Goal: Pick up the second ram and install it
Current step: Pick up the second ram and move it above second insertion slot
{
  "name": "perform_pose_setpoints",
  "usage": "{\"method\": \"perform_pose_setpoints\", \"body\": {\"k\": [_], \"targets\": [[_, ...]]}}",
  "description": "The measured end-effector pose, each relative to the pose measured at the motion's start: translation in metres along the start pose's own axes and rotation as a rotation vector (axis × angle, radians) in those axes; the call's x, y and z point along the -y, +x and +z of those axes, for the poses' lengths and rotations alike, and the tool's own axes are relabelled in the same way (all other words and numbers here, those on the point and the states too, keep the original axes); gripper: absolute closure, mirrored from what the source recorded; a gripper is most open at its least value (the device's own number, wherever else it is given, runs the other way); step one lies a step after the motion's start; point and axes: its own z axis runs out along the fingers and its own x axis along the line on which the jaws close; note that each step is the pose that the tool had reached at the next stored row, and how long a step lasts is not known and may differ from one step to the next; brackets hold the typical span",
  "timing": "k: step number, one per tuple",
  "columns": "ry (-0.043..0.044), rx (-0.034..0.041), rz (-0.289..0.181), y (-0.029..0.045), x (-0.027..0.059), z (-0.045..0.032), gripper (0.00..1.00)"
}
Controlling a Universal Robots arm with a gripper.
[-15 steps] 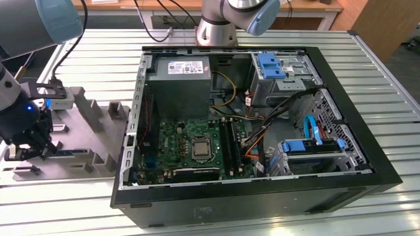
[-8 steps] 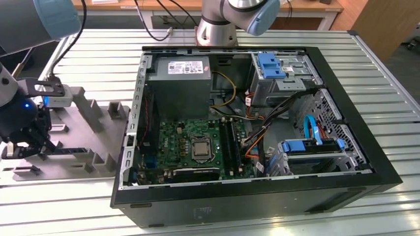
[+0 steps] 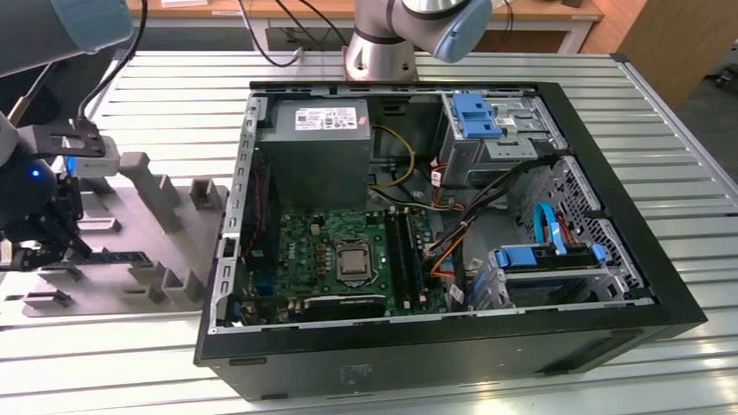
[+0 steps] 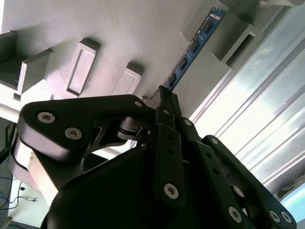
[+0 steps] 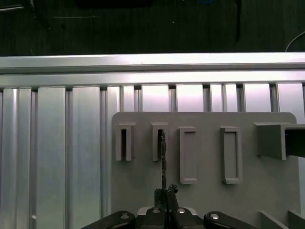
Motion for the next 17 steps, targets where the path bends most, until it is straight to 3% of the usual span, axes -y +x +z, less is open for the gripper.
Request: {"method": "perform_pose_setpoints", "body": {"k": [17], "targets": [[-0.0007, 0.0165, -0.001, -0.0011, -0.0022, -0.0439, 0.88]]}}
